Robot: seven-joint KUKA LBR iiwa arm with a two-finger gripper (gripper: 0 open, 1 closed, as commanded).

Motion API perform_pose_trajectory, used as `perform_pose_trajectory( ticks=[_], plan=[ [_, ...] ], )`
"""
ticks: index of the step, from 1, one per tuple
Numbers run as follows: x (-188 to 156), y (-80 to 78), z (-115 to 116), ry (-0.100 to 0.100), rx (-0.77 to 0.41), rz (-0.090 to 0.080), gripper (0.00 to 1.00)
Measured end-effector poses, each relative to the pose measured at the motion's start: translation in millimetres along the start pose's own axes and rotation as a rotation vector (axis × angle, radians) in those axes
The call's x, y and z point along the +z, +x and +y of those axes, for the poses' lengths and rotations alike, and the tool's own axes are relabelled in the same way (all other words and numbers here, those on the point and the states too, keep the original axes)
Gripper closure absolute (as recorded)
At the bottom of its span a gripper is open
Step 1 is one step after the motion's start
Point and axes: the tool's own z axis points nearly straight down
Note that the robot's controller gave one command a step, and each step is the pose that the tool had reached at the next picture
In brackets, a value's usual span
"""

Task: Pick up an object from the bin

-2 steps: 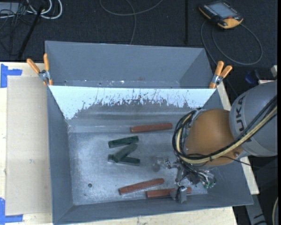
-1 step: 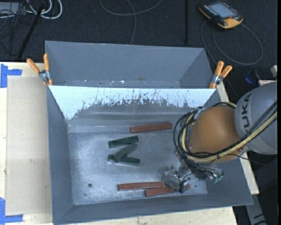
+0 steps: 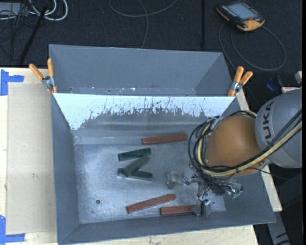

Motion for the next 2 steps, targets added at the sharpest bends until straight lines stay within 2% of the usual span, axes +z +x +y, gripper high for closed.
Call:
perform_pose_trajectory(
  ticks=[2],
  plan=[
    [-0.1,-0.2,0.2,0.001,-0.003,-0.001,0.00]
  ],
)
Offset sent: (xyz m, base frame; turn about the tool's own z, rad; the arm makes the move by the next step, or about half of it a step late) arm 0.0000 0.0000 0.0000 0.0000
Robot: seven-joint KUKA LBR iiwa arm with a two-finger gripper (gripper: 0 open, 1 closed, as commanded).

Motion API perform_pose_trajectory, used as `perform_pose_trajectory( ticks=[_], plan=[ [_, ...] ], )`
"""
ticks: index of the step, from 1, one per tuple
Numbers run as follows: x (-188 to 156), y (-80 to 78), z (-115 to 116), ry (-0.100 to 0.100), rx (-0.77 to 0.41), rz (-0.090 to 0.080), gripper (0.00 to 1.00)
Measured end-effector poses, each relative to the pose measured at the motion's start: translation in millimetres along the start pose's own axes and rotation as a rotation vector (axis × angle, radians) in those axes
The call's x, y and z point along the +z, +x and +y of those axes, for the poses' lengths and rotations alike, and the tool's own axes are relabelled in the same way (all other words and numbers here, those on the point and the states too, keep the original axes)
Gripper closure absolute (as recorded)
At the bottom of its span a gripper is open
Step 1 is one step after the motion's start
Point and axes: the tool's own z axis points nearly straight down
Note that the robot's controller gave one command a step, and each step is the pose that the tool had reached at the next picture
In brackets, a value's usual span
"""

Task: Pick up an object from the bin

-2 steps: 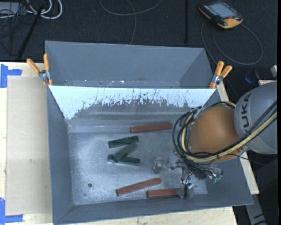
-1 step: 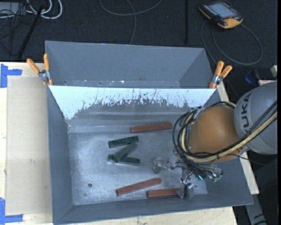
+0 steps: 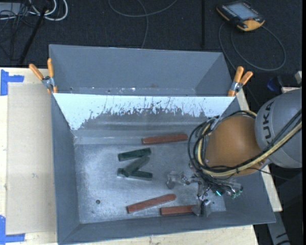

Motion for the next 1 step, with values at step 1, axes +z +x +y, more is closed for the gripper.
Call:
perform_pose_trajectory(
  ticks=[1],
  plan=[
    [0.0,0.0,0.0,0.000,-0.001,0.000,0.00]
  ],
)
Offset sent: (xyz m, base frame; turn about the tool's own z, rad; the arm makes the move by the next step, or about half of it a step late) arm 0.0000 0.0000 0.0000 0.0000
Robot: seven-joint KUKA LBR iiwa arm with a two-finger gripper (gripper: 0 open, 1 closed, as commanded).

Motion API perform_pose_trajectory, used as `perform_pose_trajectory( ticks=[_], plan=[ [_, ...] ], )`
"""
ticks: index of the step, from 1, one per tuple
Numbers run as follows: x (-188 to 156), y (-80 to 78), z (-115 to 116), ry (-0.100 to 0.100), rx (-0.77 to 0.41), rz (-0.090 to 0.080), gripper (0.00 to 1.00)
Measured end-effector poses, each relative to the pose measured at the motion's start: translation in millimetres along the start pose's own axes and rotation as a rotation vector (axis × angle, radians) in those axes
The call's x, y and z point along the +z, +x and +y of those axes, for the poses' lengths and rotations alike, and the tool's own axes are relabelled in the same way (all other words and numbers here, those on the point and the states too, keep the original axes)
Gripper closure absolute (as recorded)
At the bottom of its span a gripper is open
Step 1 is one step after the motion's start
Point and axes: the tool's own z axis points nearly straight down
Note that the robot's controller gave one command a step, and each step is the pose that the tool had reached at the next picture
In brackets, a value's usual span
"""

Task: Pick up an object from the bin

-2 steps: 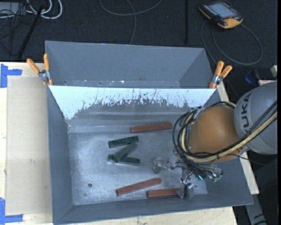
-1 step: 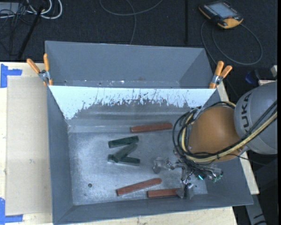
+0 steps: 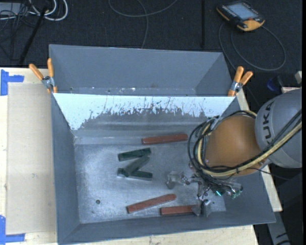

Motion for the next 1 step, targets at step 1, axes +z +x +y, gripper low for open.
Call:
perform_pose_trajectory(
  ticks=[1],
  plan=[
    [0.0,0.0,0.0,0.000,0.000,0.000,0.00]
  ],
)
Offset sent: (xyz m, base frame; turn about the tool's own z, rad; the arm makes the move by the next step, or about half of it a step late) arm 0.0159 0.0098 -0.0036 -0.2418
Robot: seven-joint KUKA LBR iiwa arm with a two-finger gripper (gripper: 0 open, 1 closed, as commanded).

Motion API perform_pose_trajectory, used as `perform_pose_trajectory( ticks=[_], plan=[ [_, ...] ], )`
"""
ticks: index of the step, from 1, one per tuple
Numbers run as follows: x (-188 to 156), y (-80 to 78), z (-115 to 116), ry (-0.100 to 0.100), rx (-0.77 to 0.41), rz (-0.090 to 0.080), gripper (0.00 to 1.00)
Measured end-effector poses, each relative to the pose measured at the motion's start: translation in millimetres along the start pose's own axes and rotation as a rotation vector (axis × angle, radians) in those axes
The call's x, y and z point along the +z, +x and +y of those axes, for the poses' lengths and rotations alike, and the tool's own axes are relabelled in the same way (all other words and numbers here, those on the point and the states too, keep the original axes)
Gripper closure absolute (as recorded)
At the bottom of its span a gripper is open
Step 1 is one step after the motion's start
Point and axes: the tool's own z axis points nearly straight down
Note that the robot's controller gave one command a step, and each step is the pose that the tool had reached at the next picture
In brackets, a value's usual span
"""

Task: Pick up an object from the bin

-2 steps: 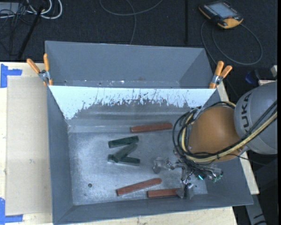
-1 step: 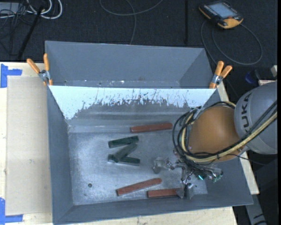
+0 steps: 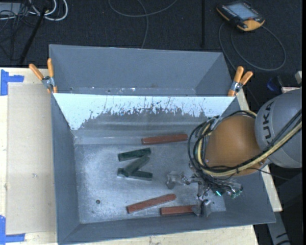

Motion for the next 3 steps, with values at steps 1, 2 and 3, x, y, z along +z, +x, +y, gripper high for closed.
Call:
perform_pose_trajectory(
  ticks=[1,2,3],
  plan=[
    [4.1,-19.1,-0.1,-0.002,-0.241,0.003,1.00],
    [2.8,-21.5,-1.1,0.003,-0.242,-0.006,0.00],
    [2.8,-21.4,-1.0,0.003,-0.243,-0.006,0.00]
  ],
)
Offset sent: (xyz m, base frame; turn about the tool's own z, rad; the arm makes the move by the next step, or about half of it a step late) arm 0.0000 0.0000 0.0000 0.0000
